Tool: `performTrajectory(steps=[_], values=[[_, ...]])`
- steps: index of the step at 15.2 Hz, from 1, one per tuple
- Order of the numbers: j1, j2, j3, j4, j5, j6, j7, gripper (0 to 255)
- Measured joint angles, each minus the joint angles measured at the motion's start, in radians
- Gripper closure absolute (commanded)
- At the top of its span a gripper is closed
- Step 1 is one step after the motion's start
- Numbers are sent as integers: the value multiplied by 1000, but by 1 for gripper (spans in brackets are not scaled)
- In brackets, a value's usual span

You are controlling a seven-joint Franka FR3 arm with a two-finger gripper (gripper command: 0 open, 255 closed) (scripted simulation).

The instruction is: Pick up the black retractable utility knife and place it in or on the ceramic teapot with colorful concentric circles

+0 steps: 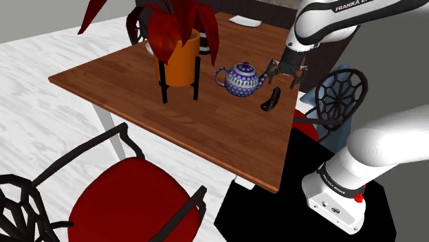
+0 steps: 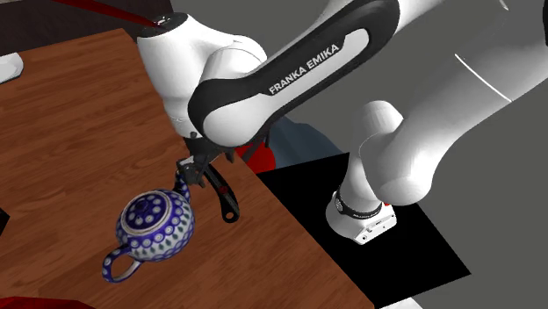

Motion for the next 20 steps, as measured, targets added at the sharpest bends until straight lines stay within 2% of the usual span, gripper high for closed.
performTrajectory(steps=[3, 10, 16, 17, 20], values=[[-38, 68, -4, -23, 21, 100, 102, 0], [-45, 142, -5, -71, 25, 223, 123, 0], [-45, 148, -4, -76, 26, 236, 124, 0], [-45, 148, -4, -76, 26, 236, 124, 255], [-45, 148, -4, -76, 26, 236, 124, 255]])
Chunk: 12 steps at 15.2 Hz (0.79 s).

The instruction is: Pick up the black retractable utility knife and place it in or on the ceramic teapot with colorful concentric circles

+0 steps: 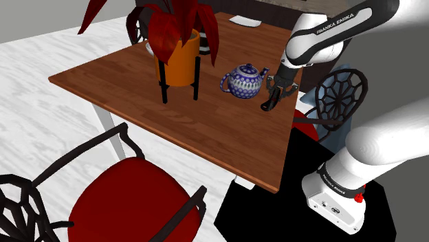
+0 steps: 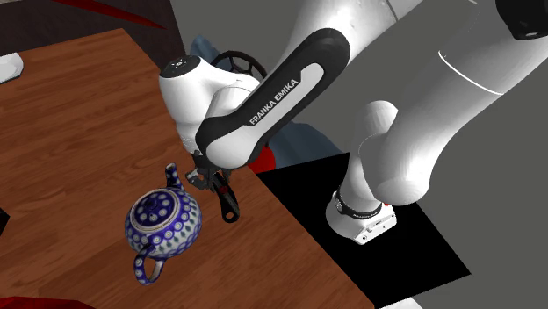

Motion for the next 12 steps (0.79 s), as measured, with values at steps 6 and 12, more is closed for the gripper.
performTrajectory(steps=[6, 12], values=[[0, 0, 0, 0, 0, 0, 0, 255], [0, -42, -1, 25, 0, -67, 0, 255]])
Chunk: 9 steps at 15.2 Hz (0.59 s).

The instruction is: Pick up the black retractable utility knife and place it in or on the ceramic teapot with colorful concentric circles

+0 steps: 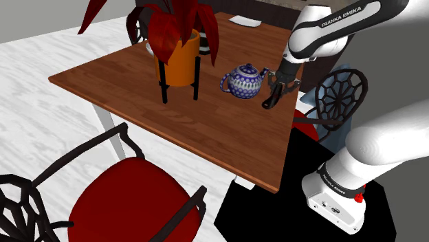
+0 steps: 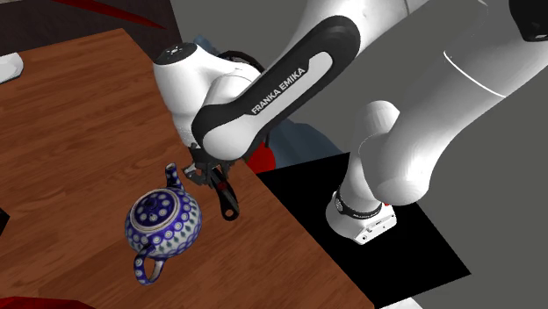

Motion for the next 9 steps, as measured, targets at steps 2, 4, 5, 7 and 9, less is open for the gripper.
performTrajectory(steps=[2, 4, 5, 7, 9], values=[[0, -19, 0, 13, 0, -33, 0, 255], [0, -36, -1, 28, 0, -63, 0, 255], [1, -45, -1, 36, 0, -81, 1, 255], [-1, -60, -3, 49, -1, -110, -2, 255], [0, -76, -2, 67, 0, -143, 0, 255]])
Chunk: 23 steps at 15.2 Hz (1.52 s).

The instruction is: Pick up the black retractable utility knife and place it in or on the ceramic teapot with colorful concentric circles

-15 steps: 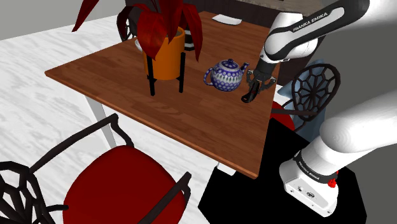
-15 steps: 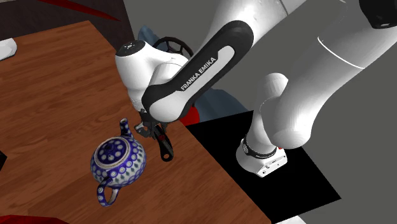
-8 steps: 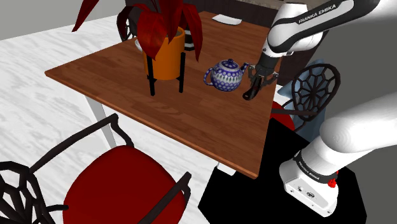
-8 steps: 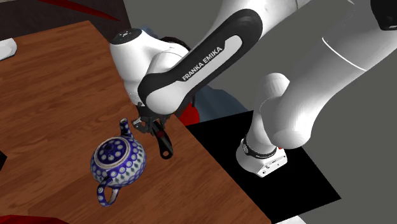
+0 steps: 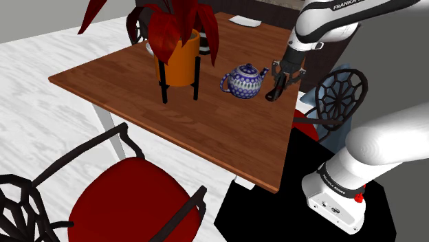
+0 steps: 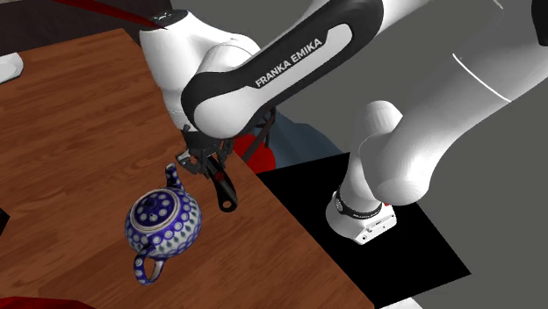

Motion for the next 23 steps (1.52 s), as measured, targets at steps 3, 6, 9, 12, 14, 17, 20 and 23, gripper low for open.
performTrajectory(steps=[3, 6, 9, 12, 14, 17, 20, 23], values=[[-1, -22, -2, 26, -1, -48, -1, 255], [-1, -40, -3, 52, -1, -92, -2, 255], [-1, -52, -3, 83, -2, -136, -1, 255], [0, -61, -2, 119, -1, -181, 2, 255], [1, -74, -1, 138, -1, -211, 3, 255], [-1, -80, -4, 172, -2, -252, 0, 255], [-1, -86, -4, 208, -3, -294, 1, 255], [-2, -88, -7, 244, -4, -333, -1, 255]])
